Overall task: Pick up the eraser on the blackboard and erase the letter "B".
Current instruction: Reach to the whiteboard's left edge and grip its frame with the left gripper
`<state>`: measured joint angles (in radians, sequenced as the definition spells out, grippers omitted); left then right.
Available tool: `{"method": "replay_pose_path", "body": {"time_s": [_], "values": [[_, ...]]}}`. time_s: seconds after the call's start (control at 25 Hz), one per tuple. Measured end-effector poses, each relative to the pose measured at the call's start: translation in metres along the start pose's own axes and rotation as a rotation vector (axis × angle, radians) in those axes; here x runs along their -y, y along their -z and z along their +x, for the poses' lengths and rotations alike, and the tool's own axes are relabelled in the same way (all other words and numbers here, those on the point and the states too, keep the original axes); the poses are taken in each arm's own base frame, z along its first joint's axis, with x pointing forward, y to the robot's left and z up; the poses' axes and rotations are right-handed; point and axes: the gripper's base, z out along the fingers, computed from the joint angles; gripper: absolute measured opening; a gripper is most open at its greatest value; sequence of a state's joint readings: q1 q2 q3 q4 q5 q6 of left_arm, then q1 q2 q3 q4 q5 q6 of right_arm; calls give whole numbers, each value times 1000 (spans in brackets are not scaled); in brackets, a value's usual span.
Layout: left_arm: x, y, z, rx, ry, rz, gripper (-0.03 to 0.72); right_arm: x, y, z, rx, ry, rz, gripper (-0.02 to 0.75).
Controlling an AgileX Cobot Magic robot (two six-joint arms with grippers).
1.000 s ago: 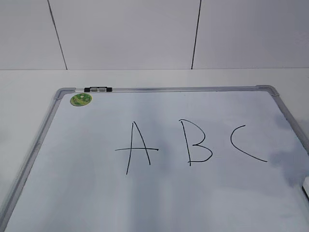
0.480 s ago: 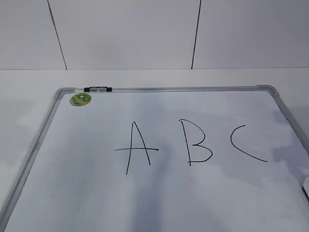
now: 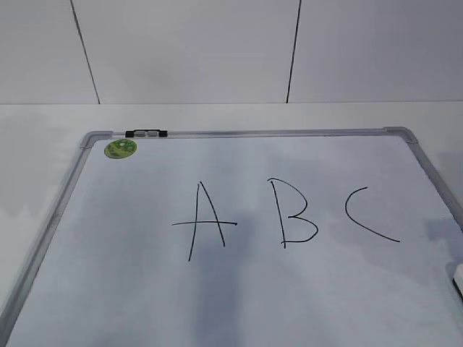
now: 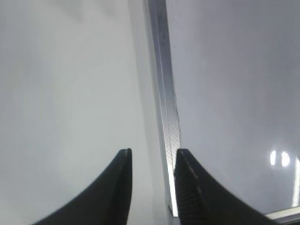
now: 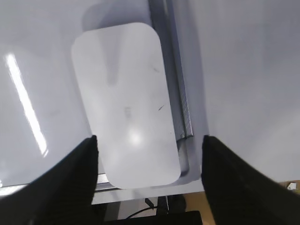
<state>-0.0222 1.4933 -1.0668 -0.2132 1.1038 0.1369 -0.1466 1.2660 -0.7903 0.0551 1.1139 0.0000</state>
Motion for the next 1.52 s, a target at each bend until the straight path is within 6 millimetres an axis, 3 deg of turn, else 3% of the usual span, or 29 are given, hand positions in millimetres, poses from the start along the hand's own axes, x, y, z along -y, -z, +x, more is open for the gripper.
{"method": "replay_pose_path", "body": {"time_s": [0.24, 0.56, 0.92, 1.52], "values": [[10, -40, -37, -56, -48, -4, 239, -3, 0, 0, -8, 14, -32, 524], [12, -78, -57, -100, -68, -16, 239, -7, 0, -1, 12, 60, -79, 524], [8, -95, -62, -103, -70, -33, 239, 17, 2, -4, 40, -63, -86, 523], [7, -98, -67, -55, -73, -41, 239, 16, 2, -2, 23, -58, -116, 522]]}}
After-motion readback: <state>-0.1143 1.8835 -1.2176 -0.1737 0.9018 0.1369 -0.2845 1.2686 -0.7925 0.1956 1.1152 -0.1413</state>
